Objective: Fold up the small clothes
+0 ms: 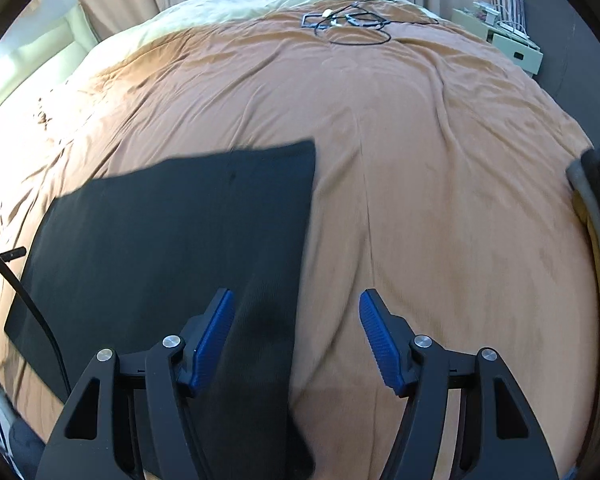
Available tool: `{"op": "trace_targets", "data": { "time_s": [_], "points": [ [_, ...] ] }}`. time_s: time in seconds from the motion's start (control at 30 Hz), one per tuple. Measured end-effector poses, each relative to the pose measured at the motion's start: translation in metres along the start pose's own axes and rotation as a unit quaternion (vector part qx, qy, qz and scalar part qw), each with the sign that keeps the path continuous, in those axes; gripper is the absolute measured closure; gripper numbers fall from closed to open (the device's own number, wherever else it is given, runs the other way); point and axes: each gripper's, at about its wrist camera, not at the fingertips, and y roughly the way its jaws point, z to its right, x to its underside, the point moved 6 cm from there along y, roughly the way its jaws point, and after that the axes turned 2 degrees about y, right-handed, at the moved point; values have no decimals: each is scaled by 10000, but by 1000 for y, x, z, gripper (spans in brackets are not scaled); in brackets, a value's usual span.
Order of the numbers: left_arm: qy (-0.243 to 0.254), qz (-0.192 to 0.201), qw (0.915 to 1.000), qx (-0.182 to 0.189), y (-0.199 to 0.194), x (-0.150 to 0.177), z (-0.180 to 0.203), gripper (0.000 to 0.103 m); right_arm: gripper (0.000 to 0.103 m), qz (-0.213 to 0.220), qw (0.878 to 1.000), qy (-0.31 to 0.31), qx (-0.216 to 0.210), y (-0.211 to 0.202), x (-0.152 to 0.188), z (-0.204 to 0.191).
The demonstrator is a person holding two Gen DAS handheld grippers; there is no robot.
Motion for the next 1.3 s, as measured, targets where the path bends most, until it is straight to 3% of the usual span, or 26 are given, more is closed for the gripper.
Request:
{"op": "trace_targets", "data": {
  "time_s": [0.1, 0.17, 0.23, 0.4, 0.47, 0.57, 0.77, 1.03, 1.3],
  "points": [
    [-52, -72, 10000, 8, -8, 24, 2, 65, 44, -55, 9999, 21, -93, -10, 16, -8],
    [-129, -108, 9998, 61, -12, 38, 2, 65, 56, -124, 9997, 71, -198, -8, 25, -5],
    [-200, -152, 9996, 102, -16, 52, 3, 65, 58, -213, 9993, 136, -268, -3, 37, -2],
    [-349, -353, 9988, 40, -22, 85, 4, 65, 58, -368, 9987, 77, -338, -36, 75, -9],
    [-334, -481, 9981, -165, -23, 99, 3, 65, 58, -464, 9988, -43, -121, -48, 85, -9],
    [-314, -562, 9970, -425, -29, 113, 1, 56, 58, -568, 9982, -38, 187, -49, 97, 0],
    [-561, -389, 9960, -574, -63, 129, -2, 54, 58, -388, 9980, 505, -29, -74, 109, 18],
    [-1030, -50, 9947, 0, -85, 138, -6, 54, 58, -40, 9974, 661, -296, -126, 125, 5],
    [-1491, -65, 9855, 813, -66, 145, 0, 54, 58, 129, 9976, 395, -555, -133, 114, -44]
  ]
}}
